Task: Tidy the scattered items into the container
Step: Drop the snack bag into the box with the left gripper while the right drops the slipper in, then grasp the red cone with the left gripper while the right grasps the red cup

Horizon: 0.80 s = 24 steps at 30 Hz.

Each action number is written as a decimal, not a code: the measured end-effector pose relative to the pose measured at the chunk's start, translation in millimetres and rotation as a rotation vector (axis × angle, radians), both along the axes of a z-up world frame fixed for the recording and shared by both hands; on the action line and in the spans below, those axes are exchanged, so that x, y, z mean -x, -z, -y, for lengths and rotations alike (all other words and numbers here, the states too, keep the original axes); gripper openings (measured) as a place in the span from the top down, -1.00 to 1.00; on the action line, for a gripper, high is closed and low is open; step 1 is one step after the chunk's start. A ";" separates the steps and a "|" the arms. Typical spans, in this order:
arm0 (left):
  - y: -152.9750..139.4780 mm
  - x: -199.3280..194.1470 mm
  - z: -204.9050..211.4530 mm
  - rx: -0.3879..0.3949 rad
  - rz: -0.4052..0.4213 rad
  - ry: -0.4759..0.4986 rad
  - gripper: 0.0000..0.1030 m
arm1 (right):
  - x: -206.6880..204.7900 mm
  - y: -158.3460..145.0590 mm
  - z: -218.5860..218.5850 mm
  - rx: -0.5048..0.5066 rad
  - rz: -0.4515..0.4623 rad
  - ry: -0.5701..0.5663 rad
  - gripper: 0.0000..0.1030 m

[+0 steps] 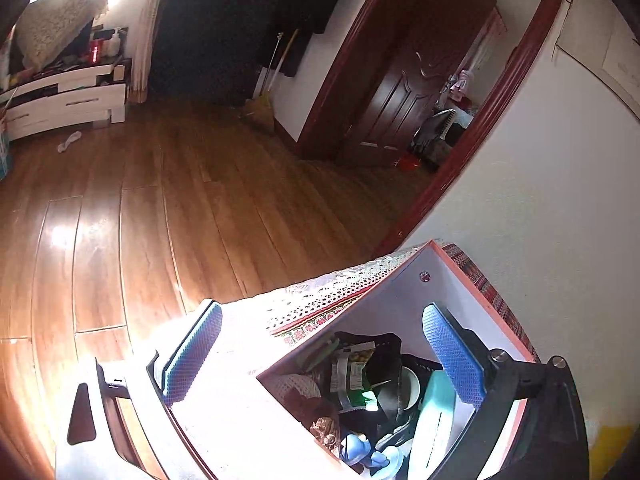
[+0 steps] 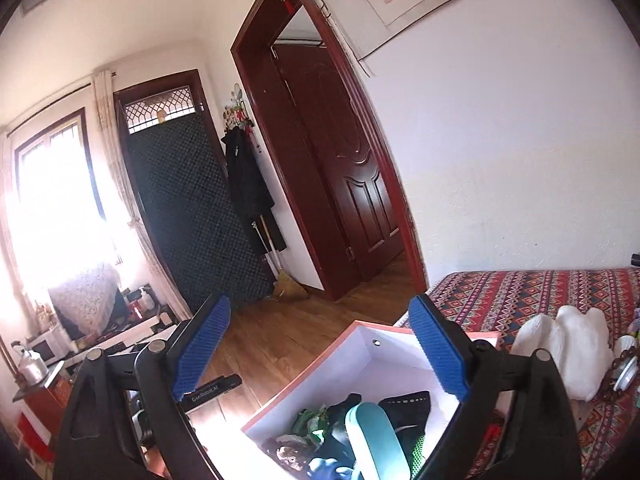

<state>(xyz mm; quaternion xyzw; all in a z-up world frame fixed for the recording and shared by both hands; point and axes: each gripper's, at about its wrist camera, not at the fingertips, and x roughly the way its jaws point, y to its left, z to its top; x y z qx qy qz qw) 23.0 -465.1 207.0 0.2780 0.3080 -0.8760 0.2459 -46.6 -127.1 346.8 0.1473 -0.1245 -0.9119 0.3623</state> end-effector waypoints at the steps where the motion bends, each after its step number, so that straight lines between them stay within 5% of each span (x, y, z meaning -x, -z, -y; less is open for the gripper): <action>1: -0.8 0.2 -1.6 0.000 -0.001 0.005 -0.96 | -0.9 2.6 -7.8 -0.006 0.001 0.009 -0.77; 9: -13.0 10.7 -31.1 0.033 -0.007 0.075 -0.96 | -17.5 62.1 -121.8 -0.125 0.114 0.246 -0.75; 15: -16.2 30.0 -72.9 0.082 0.010 0.167 -0.96 | -19.3 176.2 -229.6 -0.192 0.481 0.464 -0.41; 19: -17.5 37.7 -94.0 0.092 0.016 0.221 -0.96 | -8.3 237.2 -258.6 -0.225 0.685 0.493 -0.33; 24: -23.3 39.3 -106.8 0.111 0.007 0.230 -0.96 | 7.3 269.6 -255.3 -0.253 0.764 0.443 -0.20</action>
